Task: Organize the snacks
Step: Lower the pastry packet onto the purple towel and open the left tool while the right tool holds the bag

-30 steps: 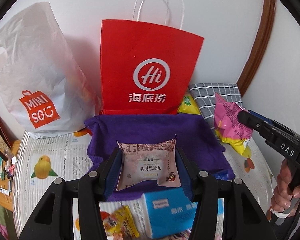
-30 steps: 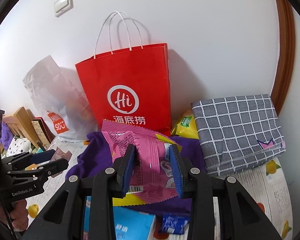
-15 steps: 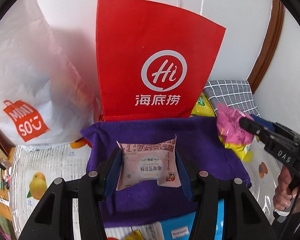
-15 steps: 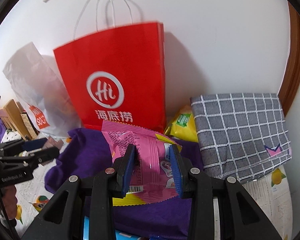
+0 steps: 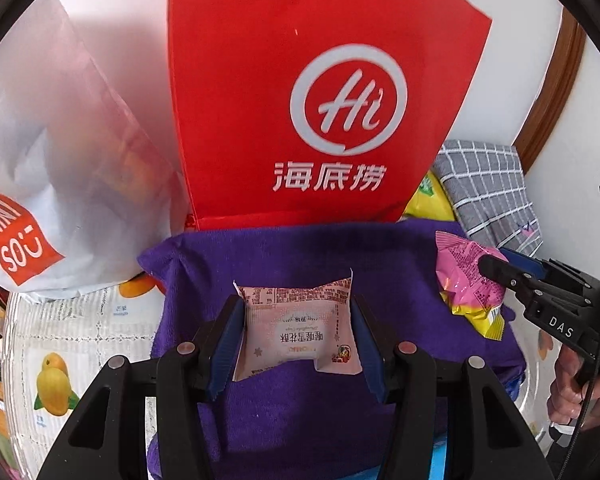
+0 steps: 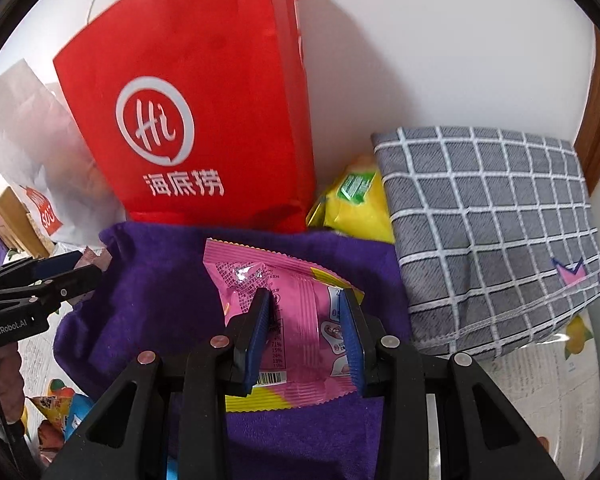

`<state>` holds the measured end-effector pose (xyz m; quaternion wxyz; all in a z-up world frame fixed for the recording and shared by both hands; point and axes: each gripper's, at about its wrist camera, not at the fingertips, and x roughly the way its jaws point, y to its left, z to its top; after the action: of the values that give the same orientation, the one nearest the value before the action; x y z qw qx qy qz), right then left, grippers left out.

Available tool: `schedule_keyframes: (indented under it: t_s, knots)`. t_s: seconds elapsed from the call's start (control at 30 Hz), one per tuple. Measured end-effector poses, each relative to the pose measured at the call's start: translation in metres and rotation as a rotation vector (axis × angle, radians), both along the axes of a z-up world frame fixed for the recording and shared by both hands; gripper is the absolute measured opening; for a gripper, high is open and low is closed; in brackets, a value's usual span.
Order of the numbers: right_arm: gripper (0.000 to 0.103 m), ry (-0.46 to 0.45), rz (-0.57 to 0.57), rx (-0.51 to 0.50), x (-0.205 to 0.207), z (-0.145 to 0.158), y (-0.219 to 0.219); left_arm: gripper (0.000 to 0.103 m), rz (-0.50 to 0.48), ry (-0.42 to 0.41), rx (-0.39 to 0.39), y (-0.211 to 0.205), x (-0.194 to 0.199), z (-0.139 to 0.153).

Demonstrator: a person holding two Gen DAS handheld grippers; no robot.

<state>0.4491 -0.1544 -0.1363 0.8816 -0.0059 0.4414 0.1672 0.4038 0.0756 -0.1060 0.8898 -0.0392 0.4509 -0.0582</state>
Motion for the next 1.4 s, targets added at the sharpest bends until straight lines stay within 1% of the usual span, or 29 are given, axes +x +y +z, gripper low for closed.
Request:
schedule_keyframes:
  t_s: [0.17,0.3,0.47,0.8,0.97,1.2,1.23,1.3,1.33,1.37,1.4]
  knots:
    - [0.035,0.025,0.007,-0.026,0.004,-0.011,0.006,0.051,0.002,0.012,-0.005,0.002,0.005,-0.007]
    - [0.035,0.024,-0.001,-0.062,0.006,-0.017,0.008,0.051,0.004,0.027,-0.003,0.003,0.008,-0.013]
    - [0.035,0.038,0.004,-0.070,0.009,-0.024,0.007,0.051,0.012,0.051,-0.006,0.004,0.013,-0.021]
    - [0.035,0.044,0.011,-0.075,0.011,-0.027,0.011,0.052,0.030,0.087,-0.002,0.004,0.017,-0.032]
    - [0.035,0.046,0.013,-0.081,0.010,-0.026,0.010,0.054,0.032,0.086,0.017,0.002,0.019,-0.034]
    - [0.035,0.044,0.016,-0.086,0.009,-0.025,0.010,0.054,0.042,0.104,0.014,0.004,0.022,-0.037]
    - [0.036,0.044,0.016,-0.085,0.009,-0.025,0.010,0.055,0.044,0.108,0.014,0.005,0.022,-0.038]
    - [0.036,0.045,0.018,-0.082,0.008,-0.023,0.011,0.062,0.051,0.118,0.016,0.005,0.024,-0.039]
    - [0.037,0.044,0.020,-0.077,0.008,-0.022,0.010,0.065,0.054,0.122,0.015,0.005,0.024,-0.039]
    - [0.044,0.044,0.020,-0.074,0.007,-0.020,0.010,0.065,0.054,0.123,0.012,0.005,0.024,-0.039]
    - [0.048,0.046,0.017,-0.071,0.006,-0.019,0.009,0.065,0.055,0.123,0.009,0.005,0.023,-0.038]
